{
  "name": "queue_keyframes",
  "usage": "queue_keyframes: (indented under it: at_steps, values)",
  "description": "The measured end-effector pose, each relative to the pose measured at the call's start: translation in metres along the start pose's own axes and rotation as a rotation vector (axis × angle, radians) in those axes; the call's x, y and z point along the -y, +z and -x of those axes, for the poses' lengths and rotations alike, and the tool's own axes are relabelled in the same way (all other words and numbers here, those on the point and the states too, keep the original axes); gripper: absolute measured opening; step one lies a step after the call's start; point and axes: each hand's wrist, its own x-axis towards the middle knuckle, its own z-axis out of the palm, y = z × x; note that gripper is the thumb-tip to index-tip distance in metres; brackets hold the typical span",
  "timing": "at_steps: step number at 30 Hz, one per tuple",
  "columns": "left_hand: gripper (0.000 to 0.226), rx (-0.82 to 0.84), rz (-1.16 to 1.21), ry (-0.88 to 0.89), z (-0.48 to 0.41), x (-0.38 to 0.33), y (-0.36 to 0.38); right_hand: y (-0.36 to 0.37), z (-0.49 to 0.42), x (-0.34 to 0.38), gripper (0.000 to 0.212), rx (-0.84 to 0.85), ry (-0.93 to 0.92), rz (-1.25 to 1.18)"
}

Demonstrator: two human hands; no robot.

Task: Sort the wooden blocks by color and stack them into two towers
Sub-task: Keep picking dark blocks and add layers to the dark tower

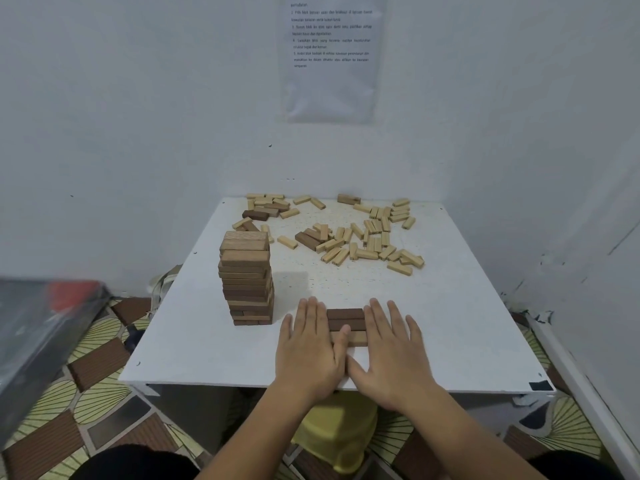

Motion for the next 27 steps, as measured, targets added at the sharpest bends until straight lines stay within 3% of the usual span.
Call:
queue_keyframes:
  at_steps: [5,10,17,22,27]
  values:
    - [0.089,-0.050,0.039,0.054,0.002,0.011,-0.002,0.000,0.002,0.000,0.107,-0.010,0.026,0.009]
    - [0.098,-0.038,-0.077,0.103,0.012,0.020,0.001,0.000,0.003,0.002,0.116,-0.020,0.035,-0.003]
    - [0.090,-0.022,-0.107,0.126,0.010,0.019,0.001,-0.001,0.004,0.003,0.112,-0.006,0.021,0.013]
    - [0.097,-0.001,-0.113,0.122,0.008,0.017,0.000,-0.001,0.003,0.003,0.111,-0.006,0.021,0.011]
    - [0.088,0.026,-0.144,0.122,0.008,0.016,-0.002,0.002,0.002,0.002,0.099,0.006,0.019,0.027]
